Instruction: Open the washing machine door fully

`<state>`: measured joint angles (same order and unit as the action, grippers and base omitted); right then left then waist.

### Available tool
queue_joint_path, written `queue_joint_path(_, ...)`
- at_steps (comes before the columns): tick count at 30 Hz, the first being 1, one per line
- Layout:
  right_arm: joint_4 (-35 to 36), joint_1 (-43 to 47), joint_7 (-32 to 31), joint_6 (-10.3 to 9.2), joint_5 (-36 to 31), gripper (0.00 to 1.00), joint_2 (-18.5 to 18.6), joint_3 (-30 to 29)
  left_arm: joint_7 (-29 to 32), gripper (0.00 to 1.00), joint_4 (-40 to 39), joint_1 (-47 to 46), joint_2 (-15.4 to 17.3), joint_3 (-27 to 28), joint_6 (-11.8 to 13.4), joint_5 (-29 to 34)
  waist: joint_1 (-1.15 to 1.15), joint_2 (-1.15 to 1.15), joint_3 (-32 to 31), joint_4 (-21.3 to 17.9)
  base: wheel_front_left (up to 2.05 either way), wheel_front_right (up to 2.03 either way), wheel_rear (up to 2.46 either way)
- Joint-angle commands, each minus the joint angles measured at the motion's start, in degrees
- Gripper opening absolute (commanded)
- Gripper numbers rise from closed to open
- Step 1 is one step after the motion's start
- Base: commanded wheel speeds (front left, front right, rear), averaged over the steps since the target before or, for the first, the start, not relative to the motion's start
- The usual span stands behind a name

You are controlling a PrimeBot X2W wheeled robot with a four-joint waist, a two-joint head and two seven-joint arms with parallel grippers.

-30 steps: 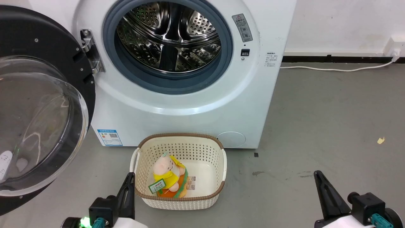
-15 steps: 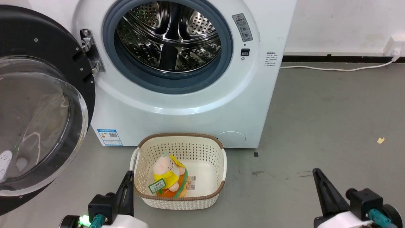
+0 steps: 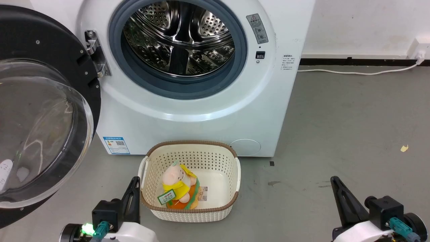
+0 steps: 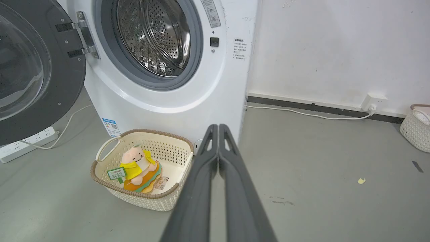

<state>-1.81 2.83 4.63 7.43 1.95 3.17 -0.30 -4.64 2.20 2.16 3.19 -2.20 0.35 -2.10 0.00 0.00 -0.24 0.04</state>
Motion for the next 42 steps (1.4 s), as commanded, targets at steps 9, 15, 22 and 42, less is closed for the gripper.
queue_joint_path(9,0.7,-1.5,-1.2,0.04,-0.6,0.00,-0.2,0.1,1.2,0.00,-0.7,-1.1,-0.1,0.7,-0.2,0.8,0.00,0.00,0.1,0.0,0.00,0.00,0.00)
queue_joint_path(15,0.9,-1.8,-1.9,0.05,-0.9,0.00,-0.2,0.2,1.9,0.00,-1.0,-1.3,-0.1,1.0,-0.2,1.1,0.00,0.00,0.1,0.0,0.00,0.00,0.00)
queue_joint_path(22,1.2,-2.1,-2.7,0.05,-1.2,0.00,-0.3,0.2,2.7,0.00,-1.4,-1.6,-0.2,1.4,-0.2,1.4,0.00,0.00,0.1,0.0,0.00,0.00,0.00)
queue_joint_path(42,1.8,-2.8,-4.6,0.06,-2.0,0.00,-0.3,0.3,4.6,0.00,-2.2,-2.2,-0.3,2.2,-0.3,2.1,0.00,0.00,0.2,0.0,0.00,0.00,0.00)
